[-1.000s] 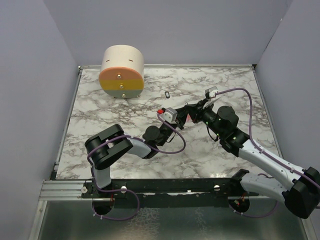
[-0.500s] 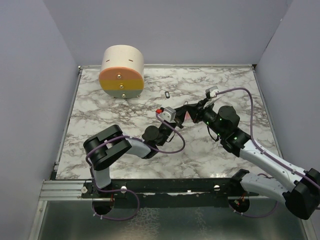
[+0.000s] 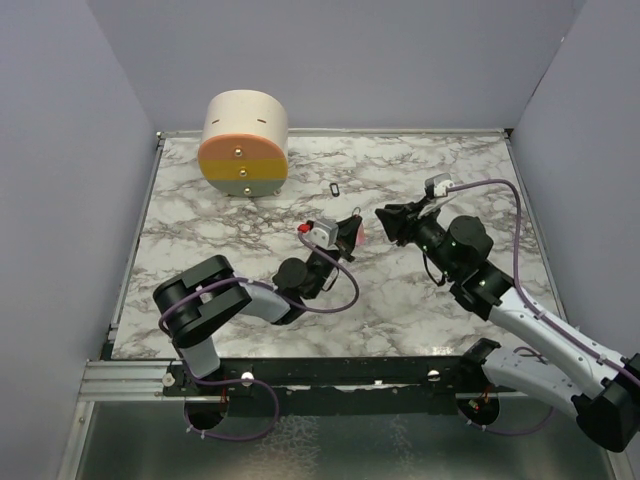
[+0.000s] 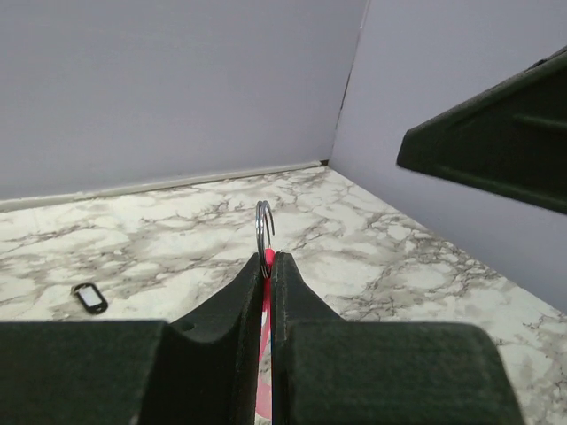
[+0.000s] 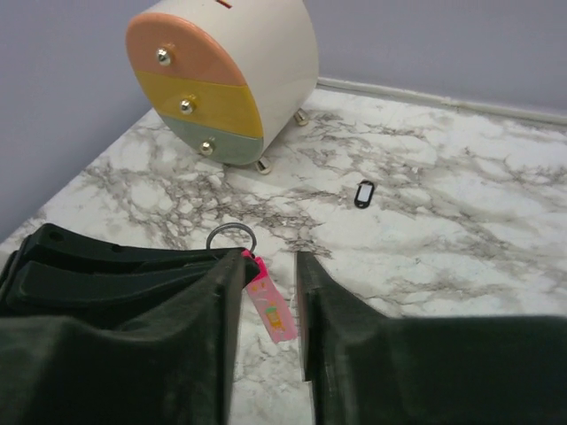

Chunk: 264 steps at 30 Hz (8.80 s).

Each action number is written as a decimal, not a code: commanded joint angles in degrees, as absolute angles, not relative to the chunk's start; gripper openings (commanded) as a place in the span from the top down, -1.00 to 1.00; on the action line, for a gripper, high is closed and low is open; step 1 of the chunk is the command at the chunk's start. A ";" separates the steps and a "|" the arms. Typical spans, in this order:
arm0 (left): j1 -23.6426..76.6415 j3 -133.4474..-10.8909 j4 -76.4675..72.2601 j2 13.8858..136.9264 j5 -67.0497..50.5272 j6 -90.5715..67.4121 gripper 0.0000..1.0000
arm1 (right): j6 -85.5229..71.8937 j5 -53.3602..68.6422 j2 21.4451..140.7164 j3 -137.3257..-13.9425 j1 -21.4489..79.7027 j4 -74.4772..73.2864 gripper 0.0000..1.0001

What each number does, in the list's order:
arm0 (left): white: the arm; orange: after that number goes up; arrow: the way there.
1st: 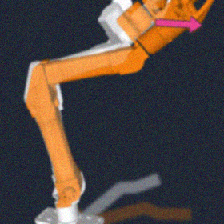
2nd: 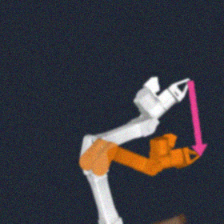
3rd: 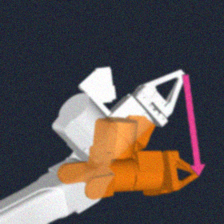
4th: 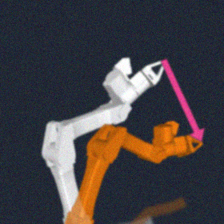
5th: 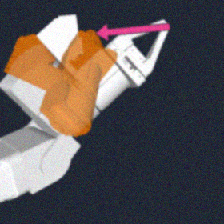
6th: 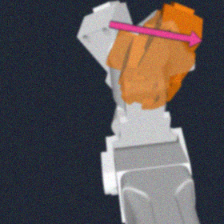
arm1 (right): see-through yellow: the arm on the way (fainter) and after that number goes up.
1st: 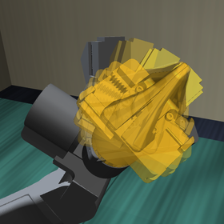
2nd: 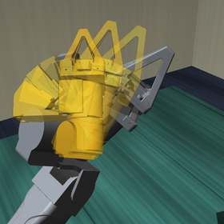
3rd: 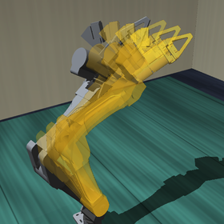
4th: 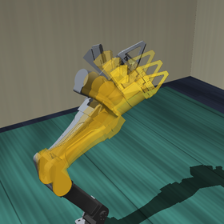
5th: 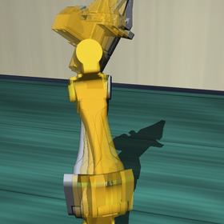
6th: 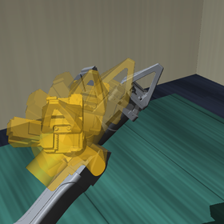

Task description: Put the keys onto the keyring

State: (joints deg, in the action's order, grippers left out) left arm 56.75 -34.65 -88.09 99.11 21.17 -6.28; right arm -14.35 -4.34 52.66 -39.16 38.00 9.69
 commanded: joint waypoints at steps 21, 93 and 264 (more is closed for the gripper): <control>56.46 -10.88 -70.84 54.19 31.11 -5.75 1.00 | -9.41 -11.64 103.76 -74.25 37.54 0.71 -0.27; 56.38 -7.82 -61.97 43.96 33.93 -4.82 1.00 | -13.59 -5.00 135.65 -96.61 30.83 -11.78 0.47; 56.34 -20.61 -46.99 49.57 11.60 -7.11 1.00 | 1.79 1.31 51.64 -33.92 45.09 8.98 0.98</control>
State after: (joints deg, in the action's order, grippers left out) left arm 56.58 -18.22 -47.72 48.45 15.75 -8.23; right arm -0.62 -3.53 53.23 -34.83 44.69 3.99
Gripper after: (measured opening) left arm 0.073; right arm 0.012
